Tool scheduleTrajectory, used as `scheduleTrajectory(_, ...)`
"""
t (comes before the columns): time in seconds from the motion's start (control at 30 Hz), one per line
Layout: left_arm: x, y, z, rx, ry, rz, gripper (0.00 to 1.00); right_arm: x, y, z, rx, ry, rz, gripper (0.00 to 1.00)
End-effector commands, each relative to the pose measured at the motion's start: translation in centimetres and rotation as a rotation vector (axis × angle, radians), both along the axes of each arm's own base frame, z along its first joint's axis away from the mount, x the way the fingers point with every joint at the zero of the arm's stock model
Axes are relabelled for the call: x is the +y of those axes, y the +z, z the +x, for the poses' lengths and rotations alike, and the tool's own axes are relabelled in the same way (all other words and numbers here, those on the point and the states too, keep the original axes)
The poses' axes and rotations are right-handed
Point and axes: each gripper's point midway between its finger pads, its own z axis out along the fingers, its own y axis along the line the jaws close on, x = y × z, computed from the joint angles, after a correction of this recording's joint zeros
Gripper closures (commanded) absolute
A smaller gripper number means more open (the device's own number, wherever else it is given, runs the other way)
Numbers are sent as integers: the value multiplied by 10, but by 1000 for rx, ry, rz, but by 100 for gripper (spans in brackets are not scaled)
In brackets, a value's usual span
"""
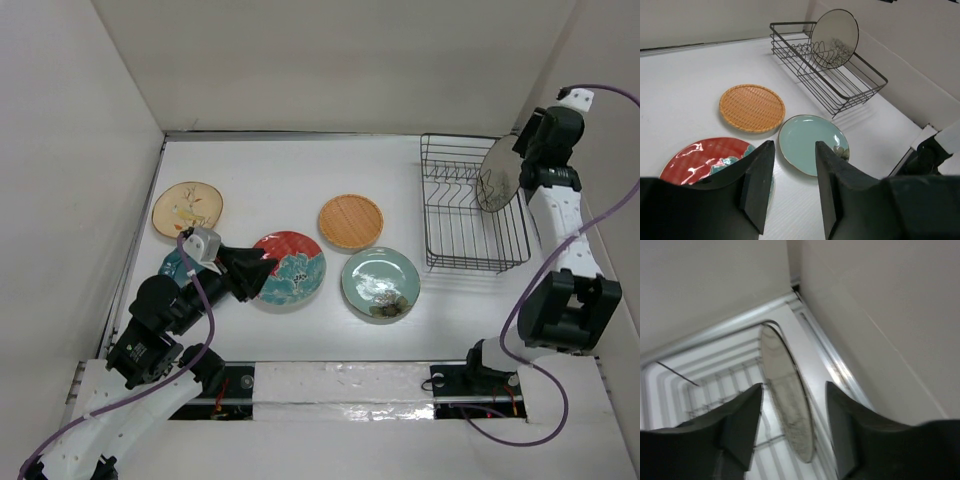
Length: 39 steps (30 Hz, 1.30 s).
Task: Load the plates into the dish rack
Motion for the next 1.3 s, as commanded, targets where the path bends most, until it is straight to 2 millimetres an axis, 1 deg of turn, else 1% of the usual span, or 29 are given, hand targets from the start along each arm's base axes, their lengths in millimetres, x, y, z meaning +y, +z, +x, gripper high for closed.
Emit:
scheduleTrajectory(0.0,4,13,4,-37,32,-19,66,58,87,-8,-258,127,115,59)
scheduleTrajectory(0.03,5,13,5,-36,40,-21,72,79,86,-11,-262,183,134,73)
scheduleTrajectory(0.07,6,12,6,-32,48,-20,84,120,85,-9,-257,290,151,98)
scheduleTrajectory(0.1,7,11,8,-28,60,-18,90,141,81,-10,-247,344,157,100)
scheduleTrajectory(0.13,7,11,9,-26,66,-18,96,163,69,-9,-214,403,164,100)
scheduleTrajectory(0.17,7,9,10,-21,69,-14,100,206,60,-11,-183,515,176,100)
scheduleTrajectory(0.23,7,7,13,-11,75,-7,100,242,39,-14,-120,597,180,100)
scheduleTrajectory(0.3,6,5,16,-2,83,2,100,289,6,-15,-22,723,188,100)
scheduleTrajectory(0.33,7,4,16,-2,87,4,100,305,-7,-15,22,790,181,100)
scheduleTrajectory(0.37,7,5,17,-2,89,4,100,322,-26,-5,85,843,183,100)
scheduleTrajectory(0.4,6,4,18,-3,91,7,100,336,-44,-8,153,881,175,100)
scheduleTrajectory(0.43,6,3,18,0,91,11,100,340,-55,-3,194,907,153,99)
scheduleTrajectory(0.47,6,4,19,-2,91,14,100,355,-65,-5,233,971,167,90)
scheduleTrajectory(0.5,6,4,19,-2,94,14,92,364,-87,2,309,1003,183,80)
scheduleTrajectory(0.53,5,2,20,1,92,19,88,376,-96,1,345,1053,181,70)
scheduleTrajectory(0.57,5,2,21,3,94,22,78,379,-106,4,381,1061,183,54)
scheduleTrajectory(0.6,5,2,21,2,95,21,74,385,-140,0,497,1066,185,49)
scheduleTrajectory(0.63,5,1,22,5,95,26,72,391,-134,9,483,1078,148,44)
scheduleTrajectory(0.67,4,1,23,5,95,28,70,391,-143,13,507,1051,129,39)
scheduleTrajectory(0.73,3,-1,25,11,97,33,69,392,-165,21,558,1032,127,36)
scheduleTrajectory(0.83,0,-5,27,26,92,46,68,379,-183,33,586,980,118,29)
scheduleTrajectory(0.87,0,-6,27,29,91,50,68,381,-192,33,598,985,128,25)
scheduleTrajectory(0.93,-2,-8,28,37,84,52,68,371,-199,39,605,964,143,25)
scheduleTrajectory(0.97,-2,-8,28,37,83,50,68,374,-207,37,619,980,159,25)
scheduleTrajectory(1.03,-2,-8,28,38,84,49,68,366,-217,38,647,981,187,25)
scheduleTrajectory(1.1,-2,-7,29,36,89,49,68,370,-234,30,695,1012,215,25)
scheduleTrajectory(1.17,-2,-7,29,37,89,48,68,370,-242,25,720,1059,234,26)
scheduleTrajectory(1.2,-2,-8,29,37,89,50,67,366,-253,24,744,1060,245,27)
scheduleTrajectory(1.27,-3,-8,29,40,87,51,67,372,-263,17,771,1111,273,29)
